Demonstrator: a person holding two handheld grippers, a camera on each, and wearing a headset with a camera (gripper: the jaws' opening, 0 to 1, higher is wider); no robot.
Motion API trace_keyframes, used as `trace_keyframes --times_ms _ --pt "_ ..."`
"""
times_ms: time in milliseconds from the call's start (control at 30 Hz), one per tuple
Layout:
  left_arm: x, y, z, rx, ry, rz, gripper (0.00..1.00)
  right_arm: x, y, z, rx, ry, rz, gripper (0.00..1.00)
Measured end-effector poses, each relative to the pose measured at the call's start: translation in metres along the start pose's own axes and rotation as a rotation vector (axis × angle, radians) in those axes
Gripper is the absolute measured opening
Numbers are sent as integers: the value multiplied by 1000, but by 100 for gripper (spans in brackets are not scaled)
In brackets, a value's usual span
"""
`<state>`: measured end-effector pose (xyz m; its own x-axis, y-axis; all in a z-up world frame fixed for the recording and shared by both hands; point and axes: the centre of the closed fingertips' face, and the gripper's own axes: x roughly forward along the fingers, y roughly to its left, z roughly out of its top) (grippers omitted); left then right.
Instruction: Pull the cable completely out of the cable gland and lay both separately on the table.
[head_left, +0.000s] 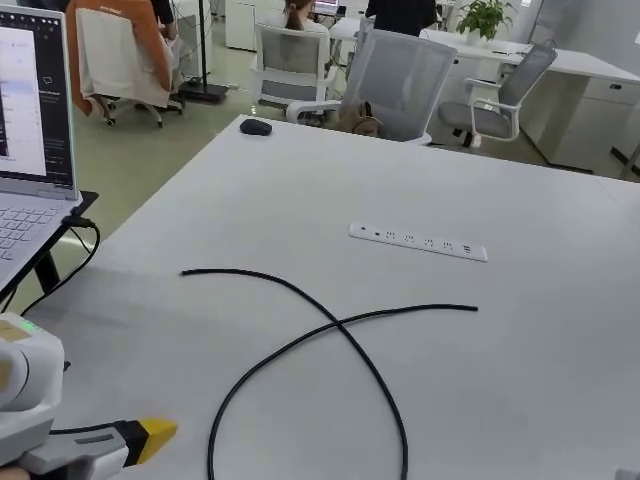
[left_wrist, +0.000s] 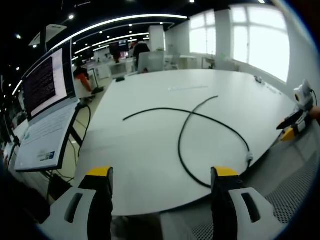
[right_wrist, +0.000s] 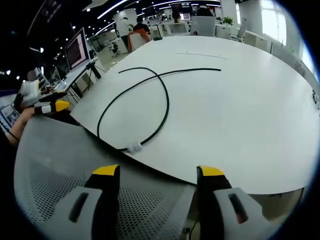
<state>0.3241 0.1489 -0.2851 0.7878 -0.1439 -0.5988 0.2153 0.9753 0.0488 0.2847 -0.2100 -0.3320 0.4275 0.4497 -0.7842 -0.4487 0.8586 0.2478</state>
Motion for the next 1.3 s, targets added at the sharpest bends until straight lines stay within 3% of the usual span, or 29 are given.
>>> trace_keyframes --times_ms 567,667,767,867,1067,1233,1300 --pt "1 -3 -1 28 17 -19 81 1 3 1 -2 2 27 63" --pt "2 -8 -2 54 32 -39 82 1 2 1 0 -1 32 63" --pt "1 -15 3 77 16 -69 82 1 2 1 1 -4 34 63" --pt "0 -24 4 164 57 -98 81 1 1 2 4 -8 34 63" --pt "-4 -43 24 261 50 -136 81 1 1 3 5 -16 33 63" --pt "-4 -57 47 282 15 -173 79 1 1 3 4 -18 36 63" --pt "-1 -69 56 289 -10 -214 79 1 1 3 2 -18 36 63"
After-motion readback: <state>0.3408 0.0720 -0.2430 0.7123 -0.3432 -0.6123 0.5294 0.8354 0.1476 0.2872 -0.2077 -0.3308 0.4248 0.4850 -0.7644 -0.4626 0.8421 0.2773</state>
